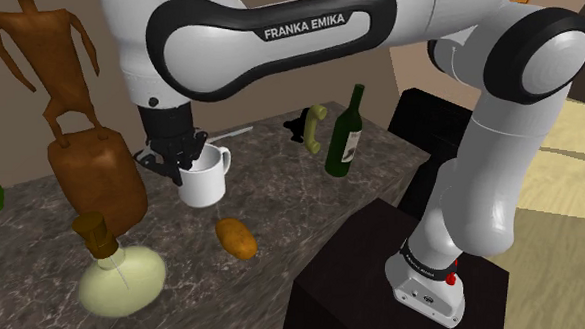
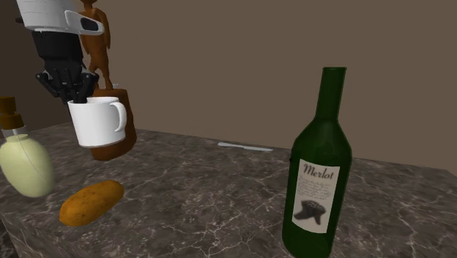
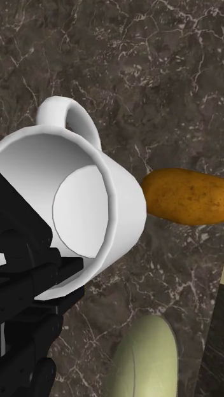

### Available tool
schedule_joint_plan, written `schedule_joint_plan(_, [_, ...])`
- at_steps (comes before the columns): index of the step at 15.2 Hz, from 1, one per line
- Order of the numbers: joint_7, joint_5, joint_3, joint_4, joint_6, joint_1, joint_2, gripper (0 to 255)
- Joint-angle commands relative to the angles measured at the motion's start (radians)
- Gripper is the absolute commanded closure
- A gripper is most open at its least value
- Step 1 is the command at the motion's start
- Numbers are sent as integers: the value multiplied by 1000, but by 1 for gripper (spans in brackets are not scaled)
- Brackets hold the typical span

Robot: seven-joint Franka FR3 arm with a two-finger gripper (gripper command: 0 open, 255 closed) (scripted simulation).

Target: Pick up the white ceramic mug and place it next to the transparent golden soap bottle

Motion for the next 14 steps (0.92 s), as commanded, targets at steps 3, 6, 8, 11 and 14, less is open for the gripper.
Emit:
schedule_joint_plan(3, [4, -3, 0, -46, 50, 0, 4, 255])
schedule_joint_plan(6, [7, -6, -1, -78, 88, 0, 10, 255])
schedule_joint_plan(8, [9, -9, -2, -99, 114, 0, 15, 255])
schedule_joint_plan(11, [13, -14, -3, -128, 151, 1, 25, 255])
schedule_joint_plan(14, [17, -19, -4, -154, 188, 1, 36, 255])
